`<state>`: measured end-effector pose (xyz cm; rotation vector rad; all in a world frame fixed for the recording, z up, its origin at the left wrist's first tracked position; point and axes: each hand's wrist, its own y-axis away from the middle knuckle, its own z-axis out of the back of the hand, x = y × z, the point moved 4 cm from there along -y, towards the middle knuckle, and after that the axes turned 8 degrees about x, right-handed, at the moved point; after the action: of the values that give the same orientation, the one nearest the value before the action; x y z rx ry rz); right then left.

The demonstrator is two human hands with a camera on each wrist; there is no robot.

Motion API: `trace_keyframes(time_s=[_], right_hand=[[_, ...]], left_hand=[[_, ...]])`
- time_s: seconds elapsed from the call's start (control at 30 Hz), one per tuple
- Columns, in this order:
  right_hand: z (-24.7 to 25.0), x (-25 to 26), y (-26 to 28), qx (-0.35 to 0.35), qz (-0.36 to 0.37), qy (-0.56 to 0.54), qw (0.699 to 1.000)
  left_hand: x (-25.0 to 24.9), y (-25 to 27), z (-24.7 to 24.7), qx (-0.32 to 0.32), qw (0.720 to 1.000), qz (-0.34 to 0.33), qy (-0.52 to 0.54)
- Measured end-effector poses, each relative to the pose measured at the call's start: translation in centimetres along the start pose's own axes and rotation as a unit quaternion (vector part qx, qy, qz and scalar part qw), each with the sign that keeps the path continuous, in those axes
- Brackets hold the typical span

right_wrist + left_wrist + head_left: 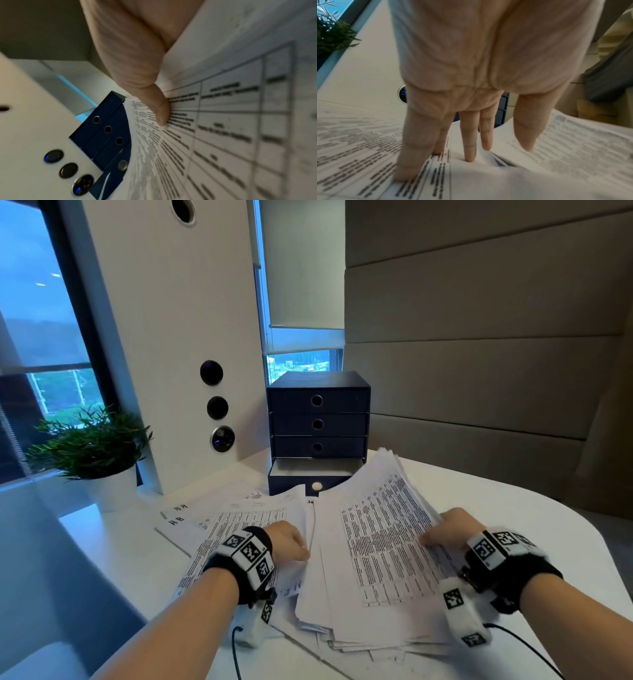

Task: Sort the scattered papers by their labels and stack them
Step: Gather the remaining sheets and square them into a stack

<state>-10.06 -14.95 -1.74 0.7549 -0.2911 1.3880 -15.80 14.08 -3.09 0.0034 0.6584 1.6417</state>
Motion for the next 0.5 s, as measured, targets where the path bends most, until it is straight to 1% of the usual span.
trace_keyframes(time_s=[0.1, 0.17, 0.2, 0.23, 0.3, 0.37, 0.43, 0.47, 0.5], right_hand=[[2.4, 2.1, 1.0, -0.102, 0.104, 0.069, 0.987], [4.0, 3.7, 2.1, -0.132, 0.179, 0.068, 0.973], [4.9, 4.6, 2.7, -0.141, 0.219, 0.041, 0.965], [5.7, 5.3, 3.4, -0.146, 0.261, -0.009, 0.954], [6.3, 6.2, 4.6, -0.137, 0.302, -0.146, 0.932], [6.4, 6.4, 5.3, -0.093, 0.288, -0.274, 0.913], [5.4, 6.6, 5.5, -0.039, 0.253, -0.341, 0.905], [4.5, 6.1, 5.2, -0.073, 0.204, -0.328, 0.920], [4.0, 5.9, 5.7, -0.149, 0.148, -0.277, 0.938]], left_hand=[[0.4, -0.2, 0.3, -0.009, 1.000, 0.009, -0.023], [1.0, -0.8, 0.4, -0.012, 0.999, 0.013, -0.028], [1.0, -0.8, 0.5, -0.014, 0.999, 0.016, -0.029], [1.1, -1.0, 0.5, -0.012, 0.999, 0.022, -0.031], [0.9, -1.3, 0.5, -0.002, 0.999, 0.018, -0.034], [1.2, -1.3, 0.3, -0.001, 0.998, 0.031, -0.059], [2.2, -2.1, 0.2, -0.028, 0.991, 0.046, -0.123], [2.4, -2.2, 0.4, -0.049, 0.988, 0.051, -0.134], [2.3, -1.9, 0.5, -0.053, 0.987, 0.063, -0.137]])
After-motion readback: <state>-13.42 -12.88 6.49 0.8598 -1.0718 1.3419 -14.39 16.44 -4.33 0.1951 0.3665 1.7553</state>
